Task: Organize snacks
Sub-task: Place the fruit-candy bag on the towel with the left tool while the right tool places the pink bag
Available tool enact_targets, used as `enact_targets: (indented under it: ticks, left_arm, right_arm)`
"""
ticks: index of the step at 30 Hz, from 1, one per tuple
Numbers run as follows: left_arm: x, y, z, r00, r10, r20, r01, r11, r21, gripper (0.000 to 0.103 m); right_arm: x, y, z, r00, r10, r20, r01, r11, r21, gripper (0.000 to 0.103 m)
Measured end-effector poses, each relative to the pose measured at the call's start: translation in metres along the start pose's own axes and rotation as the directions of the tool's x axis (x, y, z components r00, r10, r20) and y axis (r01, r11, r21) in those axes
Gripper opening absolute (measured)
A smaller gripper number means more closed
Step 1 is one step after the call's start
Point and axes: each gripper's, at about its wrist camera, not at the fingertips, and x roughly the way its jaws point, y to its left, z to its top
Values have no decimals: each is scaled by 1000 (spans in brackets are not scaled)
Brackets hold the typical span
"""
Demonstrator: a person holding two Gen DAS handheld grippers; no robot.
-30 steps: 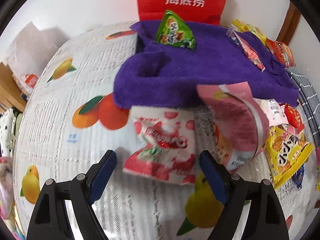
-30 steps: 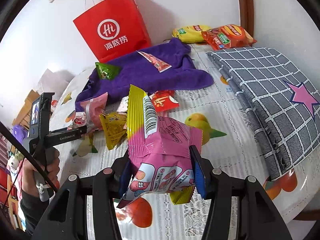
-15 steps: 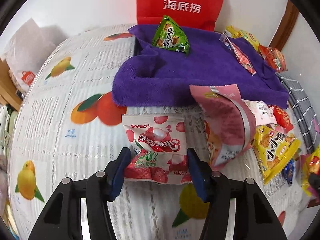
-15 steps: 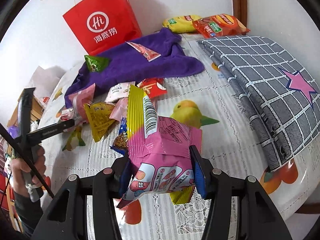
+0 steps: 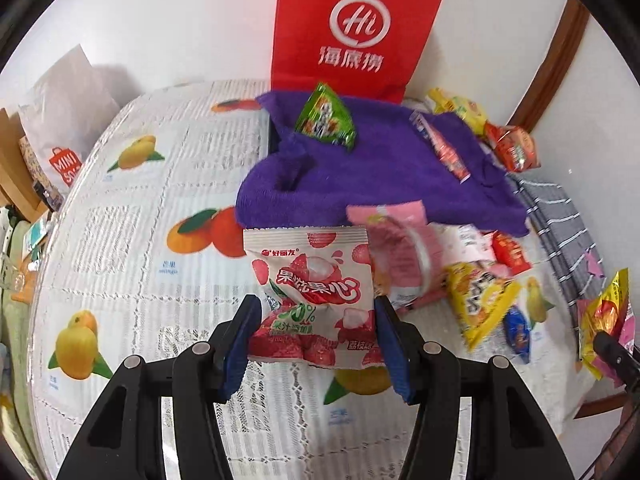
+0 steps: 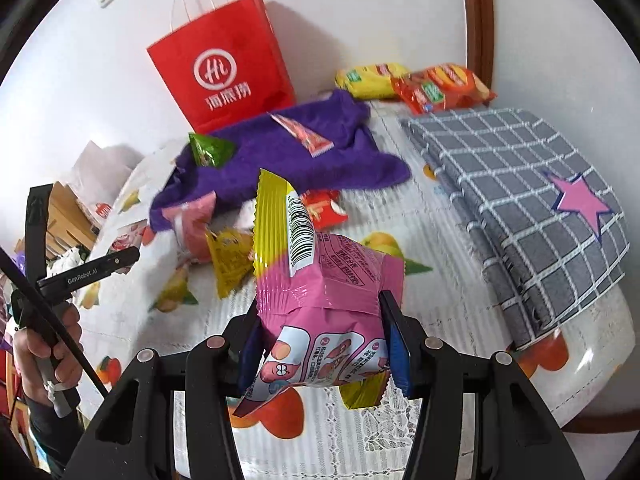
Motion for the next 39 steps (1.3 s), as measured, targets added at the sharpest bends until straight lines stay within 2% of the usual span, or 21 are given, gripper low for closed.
enact_targets:
  ticks: [7, 21, 39]
  left_arm:
    - [-22, -5, 11, 999, -25, 46, 25, 1000, 4, 55]
    - [-50, -3, 41, 994, -24, 110, 26, 1000, -12, 55]
    - [-45, 9, 80, 991, -51, 122, 59, 997, -59, 55]
  right_arm:
    - [-19, 8, 21, 998, 4, 59, -4, 1000, -15, 52]
    - [-37, 27, 69, 990, 48, 135, -43, 998, -35, 52]
    - [-15, 32, 116, 985, 76, 155, -70, 996, -48, 52]
